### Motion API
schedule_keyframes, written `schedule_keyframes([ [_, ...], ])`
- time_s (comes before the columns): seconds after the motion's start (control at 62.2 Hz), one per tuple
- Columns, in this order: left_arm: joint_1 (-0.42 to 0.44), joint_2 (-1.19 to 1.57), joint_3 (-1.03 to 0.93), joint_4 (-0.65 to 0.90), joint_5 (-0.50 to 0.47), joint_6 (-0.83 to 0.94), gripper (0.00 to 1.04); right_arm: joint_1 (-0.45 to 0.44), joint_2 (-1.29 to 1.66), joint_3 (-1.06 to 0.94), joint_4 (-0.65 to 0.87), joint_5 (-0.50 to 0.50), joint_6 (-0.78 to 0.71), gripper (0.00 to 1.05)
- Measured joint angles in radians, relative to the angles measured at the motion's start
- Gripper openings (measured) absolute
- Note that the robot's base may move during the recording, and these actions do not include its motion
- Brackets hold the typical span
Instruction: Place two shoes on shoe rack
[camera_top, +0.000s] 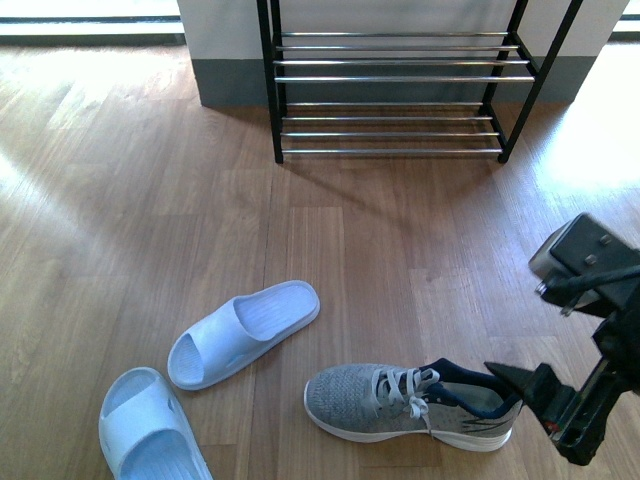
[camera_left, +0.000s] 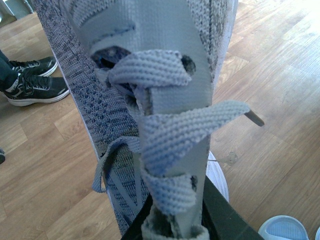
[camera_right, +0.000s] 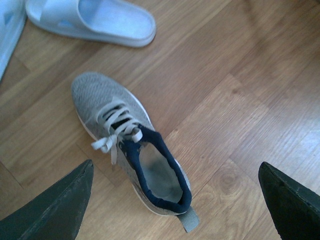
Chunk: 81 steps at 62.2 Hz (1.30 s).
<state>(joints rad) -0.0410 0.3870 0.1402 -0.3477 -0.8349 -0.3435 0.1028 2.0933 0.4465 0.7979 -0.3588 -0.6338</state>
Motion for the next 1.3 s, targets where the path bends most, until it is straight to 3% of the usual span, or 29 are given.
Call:
schedule_keyframes([
  [0.193,0.000,0.000,0.000,0.000,0.000,0.000,0.03,-0.001,0.232,0.109,-0.019,-0.025,-0.084,0.96],
  [0.322,0.000,0.000,0.000,0.000,0.000,0.000,0.03,0.001,0.349,0.168,0.028,0.025,-0.123,0.96],
  [1.238,0.000,0.000,0.000,0.000,0.000,0.000,0.03,-0.038,0.644,0.472,-0.013,0.085,-0.087,0.96],
  [1.302,0.000,0.000,0.000,0.000,0.000,0.000,0.03,-0.038,0.665,0.485,0.011,0.085,-0.055,0.88],
])
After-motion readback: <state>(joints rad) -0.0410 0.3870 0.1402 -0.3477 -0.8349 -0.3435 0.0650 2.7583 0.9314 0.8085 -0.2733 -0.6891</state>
